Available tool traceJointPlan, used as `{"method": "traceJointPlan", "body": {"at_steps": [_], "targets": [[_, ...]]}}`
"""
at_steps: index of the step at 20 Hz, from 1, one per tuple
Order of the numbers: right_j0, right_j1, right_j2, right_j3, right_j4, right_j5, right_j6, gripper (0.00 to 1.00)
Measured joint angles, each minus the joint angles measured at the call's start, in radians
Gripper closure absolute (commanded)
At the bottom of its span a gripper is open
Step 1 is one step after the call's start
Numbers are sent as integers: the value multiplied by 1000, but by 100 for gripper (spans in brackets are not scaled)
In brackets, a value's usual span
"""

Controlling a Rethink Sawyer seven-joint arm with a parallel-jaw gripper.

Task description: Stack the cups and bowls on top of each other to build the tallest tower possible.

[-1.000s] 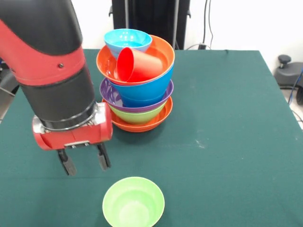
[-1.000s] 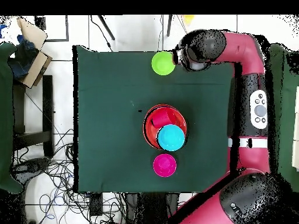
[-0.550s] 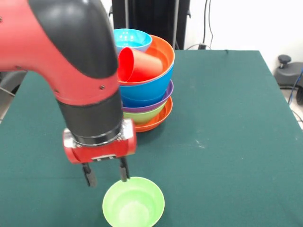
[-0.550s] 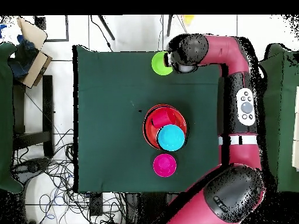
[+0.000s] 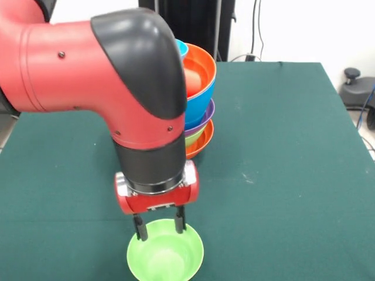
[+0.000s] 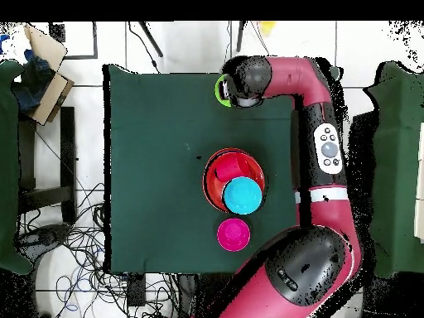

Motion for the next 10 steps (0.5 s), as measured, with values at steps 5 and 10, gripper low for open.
{"method": "traceJointPlan", "body": {"at_steps": [5, 10], "targets": [[12, 25, -32, -6, 11, -54, 0, 0], [19, 50, -63, -15, 29, -97, 0, 0]]}}
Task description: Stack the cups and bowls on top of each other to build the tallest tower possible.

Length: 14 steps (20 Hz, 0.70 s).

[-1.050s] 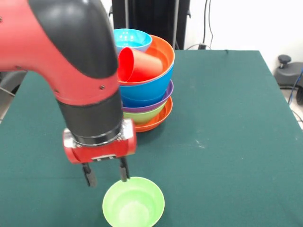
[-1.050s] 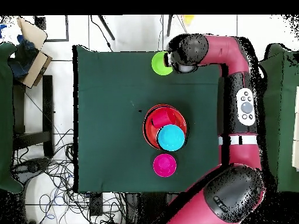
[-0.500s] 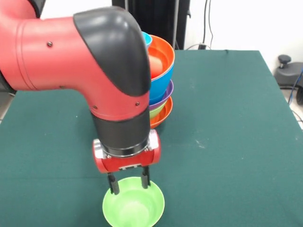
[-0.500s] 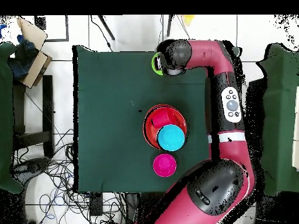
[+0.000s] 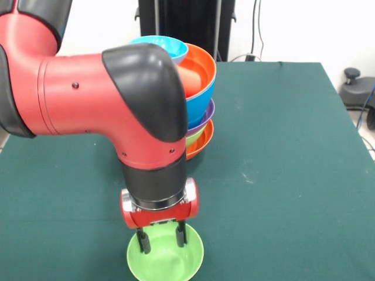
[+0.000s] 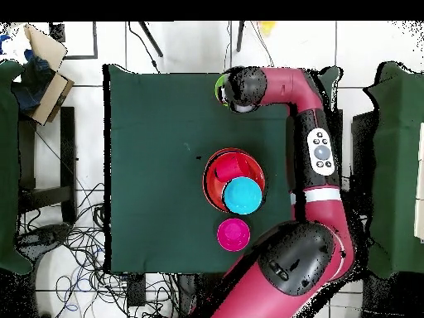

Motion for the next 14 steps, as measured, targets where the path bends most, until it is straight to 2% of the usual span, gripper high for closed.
{"method": "traceJointPlan", "body": {"at_steps": [14], "targets": [[17, 53, -34, -74, 67, -21, 0, 0]]}}
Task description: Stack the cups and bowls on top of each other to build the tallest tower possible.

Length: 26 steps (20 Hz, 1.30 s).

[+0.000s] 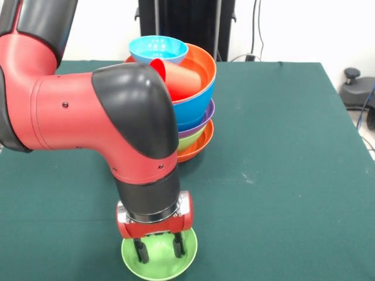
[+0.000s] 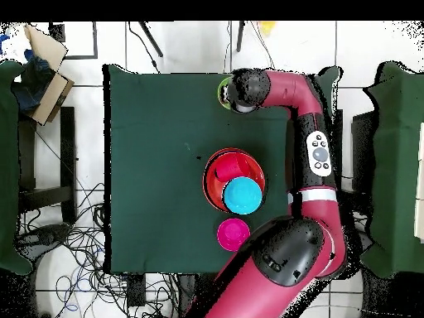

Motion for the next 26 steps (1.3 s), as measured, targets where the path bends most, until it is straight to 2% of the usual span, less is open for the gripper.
{"method": "traceJointPlan", "body": {"at_steps": [16, 26], "targets": [[11, 19, -17, -49, 51, 0, 0, 0], [18, -6, -93, -34, 78, 0, 0, 0]]}}
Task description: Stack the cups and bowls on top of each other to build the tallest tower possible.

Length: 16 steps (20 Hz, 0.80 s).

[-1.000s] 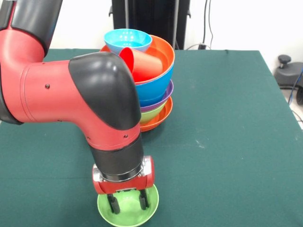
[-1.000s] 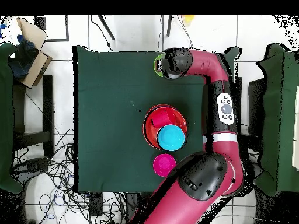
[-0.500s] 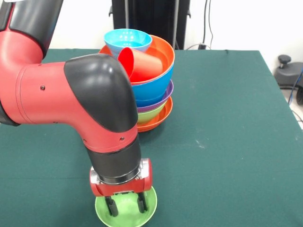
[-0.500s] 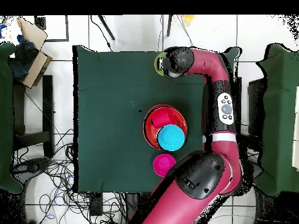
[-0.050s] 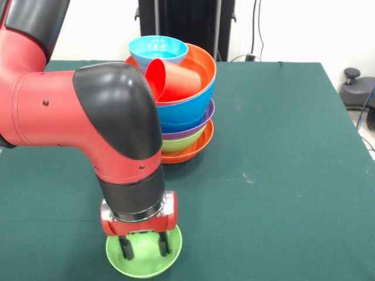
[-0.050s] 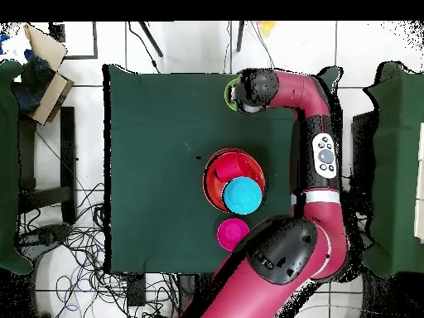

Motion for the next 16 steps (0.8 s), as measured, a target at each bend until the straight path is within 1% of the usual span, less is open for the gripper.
{"method": "traceJointPlan", "body": {"at_steps": [7, 16], "targets": [[0, -20, -47, 2, 15, 0, 0, 0], [0, -53, -101, 7, 63, 0, 0, 0]]}}
